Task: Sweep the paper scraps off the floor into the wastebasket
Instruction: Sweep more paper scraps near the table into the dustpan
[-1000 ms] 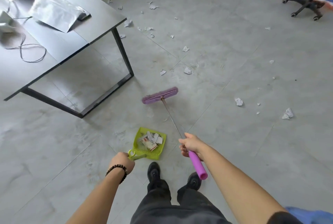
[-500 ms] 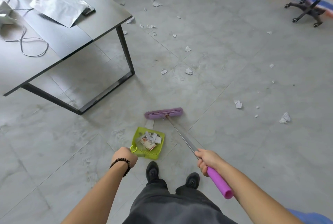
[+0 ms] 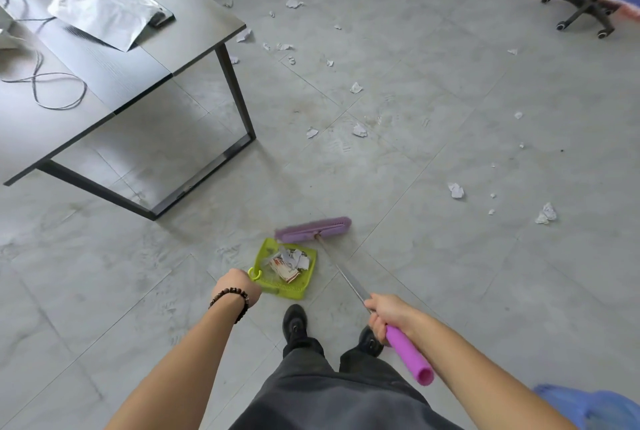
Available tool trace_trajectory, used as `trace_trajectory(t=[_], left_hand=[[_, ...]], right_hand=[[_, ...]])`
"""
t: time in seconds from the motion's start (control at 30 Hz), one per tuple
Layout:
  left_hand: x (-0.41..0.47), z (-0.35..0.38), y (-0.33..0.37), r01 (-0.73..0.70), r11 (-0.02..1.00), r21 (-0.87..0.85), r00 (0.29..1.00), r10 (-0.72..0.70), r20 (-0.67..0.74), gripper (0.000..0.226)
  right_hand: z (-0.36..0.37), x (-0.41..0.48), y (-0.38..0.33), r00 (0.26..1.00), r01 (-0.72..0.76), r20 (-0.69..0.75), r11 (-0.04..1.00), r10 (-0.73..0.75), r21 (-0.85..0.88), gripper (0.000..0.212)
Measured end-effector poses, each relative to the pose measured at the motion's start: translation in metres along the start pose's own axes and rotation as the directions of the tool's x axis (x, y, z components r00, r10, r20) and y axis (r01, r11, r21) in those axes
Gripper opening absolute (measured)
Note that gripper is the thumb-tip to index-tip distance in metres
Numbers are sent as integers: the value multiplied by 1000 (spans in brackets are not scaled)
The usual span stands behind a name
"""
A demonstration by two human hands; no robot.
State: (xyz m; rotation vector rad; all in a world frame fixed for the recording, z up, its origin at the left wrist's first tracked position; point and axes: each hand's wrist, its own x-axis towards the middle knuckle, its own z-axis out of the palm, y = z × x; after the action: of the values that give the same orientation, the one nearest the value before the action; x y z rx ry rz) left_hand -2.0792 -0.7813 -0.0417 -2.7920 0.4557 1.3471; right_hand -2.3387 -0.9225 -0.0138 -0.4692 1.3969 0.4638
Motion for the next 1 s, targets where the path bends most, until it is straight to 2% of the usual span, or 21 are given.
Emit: trace_trajectory(t=[0.13, 0.23, 0.33, 0.43, 0.53, 0.63, 0.7, 0.8, 0.9, 1.0], left_hand=[[-2, 2, 2, 0, 1000, 7, 1000, 0, 3, 18], [-5, 3, -2, 2, 1000, 8, 1000, -2, 7, 15], [-5, 2, -9, 14, 1000, 2, 1000, -14, 7, 17], [-2, 2, -15, 13, 1000, -4, 1000, -13, 3, 20], [1, 2, -17, 14, 1000, -3, 1000, -14, 3, 23], [5, 3, -15, 2, 1000, 4, 1000, -2, -6, 23], [7, 2, -13, -7, 1000, 13, 1000, 7, -7, 23], [11, -7, -15, -4, 1000, 18, 1000, 4, 12, 25], [14, -24, -19, 16, 999, 28, 1000, -16, 17, 20], [14, -37, -31, 41, 999, 33, 999, -42, 26, 11]], right_hand=[[-40, -32, -13, 991, -95, 112, 973, 73, 209, 31], [-44, -40, -16, 990, -78, 134, 957, 42, 279, 36], [-30, -32, -21, 991, -43, 136, 957, 3, 286, 40], [2, -28, -24, 992, 30, 115, 973, -58, 231, 11], [33, -16, -18, 994, 92, 42, 983, -100, 161, 23], [46, -9, -10, 997, 11, 72, 991, -21, 132, 12], [36, -14, -11, 994, -56, 105, 990, 43, 127, 28], [2, -27, -22, 981, -127, 169, 970, 93, 206, 47], [-20, -42, -35, 975, -141, 201, 958, 91, 250, 51], [-13, -47, -43, 982, -90, 182, 959, 41, 270, 52]])
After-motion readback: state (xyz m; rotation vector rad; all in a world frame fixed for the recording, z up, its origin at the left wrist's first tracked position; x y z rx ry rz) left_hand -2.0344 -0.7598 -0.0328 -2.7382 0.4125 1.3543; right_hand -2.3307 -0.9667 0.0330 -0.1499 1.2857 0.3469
